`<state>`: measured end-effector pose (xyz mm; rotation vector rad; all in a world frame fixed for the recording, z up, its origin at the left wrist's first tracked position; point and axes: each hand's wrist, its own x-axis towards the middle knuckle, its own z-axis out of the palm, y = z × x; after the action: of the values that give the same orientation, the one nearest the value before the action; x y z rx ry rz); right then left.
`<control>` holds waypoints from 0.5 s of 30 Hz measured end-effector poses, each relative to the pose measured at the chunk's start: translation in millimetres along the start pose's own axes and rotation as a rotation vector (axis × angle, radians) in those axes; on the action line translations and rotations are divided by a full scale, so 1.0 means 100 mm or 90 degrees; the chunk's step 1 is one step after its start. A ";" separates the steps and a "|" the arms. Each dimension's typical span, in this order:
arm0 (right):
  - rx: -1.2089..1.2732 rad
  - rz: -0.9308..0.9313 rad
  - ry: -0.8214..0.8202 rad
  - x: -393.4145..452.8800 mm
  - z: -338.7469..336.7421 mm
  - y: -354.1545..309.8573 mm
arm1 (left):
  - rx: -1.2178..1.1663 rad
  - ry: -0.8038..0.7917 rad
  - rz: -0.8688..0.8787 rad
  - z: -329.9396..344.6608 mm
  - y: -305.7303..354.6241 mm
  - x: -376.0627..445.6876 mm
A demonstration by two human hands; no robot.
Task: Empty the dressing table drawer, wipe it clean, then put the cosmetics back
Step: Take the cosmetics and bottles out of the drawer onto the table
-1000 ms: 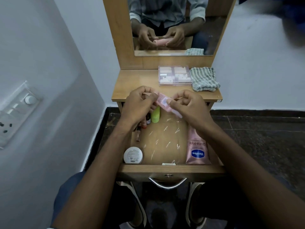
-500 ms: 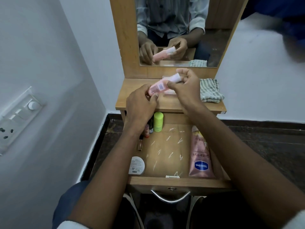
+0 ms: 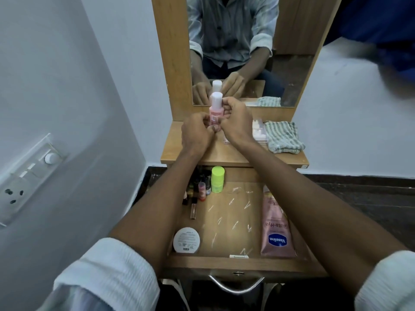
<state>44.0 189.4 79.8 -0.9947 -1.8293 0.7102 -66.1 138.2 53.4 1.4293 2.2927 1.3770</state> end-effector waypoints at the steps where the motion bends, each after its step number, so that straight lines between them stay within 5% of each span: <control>1: -0.015 -0.002 -0.001 0.01 0.00 0.02 | 0.002 0.005 0.000 0.02 0.00 0.01; 15: -0.067 0.002 0.038 -0.04 -0.06 -0.03 | 0.031 0.002 -0.033 0.05 0.04 0.07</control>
<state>49.7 184.7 83.3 -1.0771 -1.8290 0.5847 -64.6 147.5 55.5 1.3719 2.3639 1.3178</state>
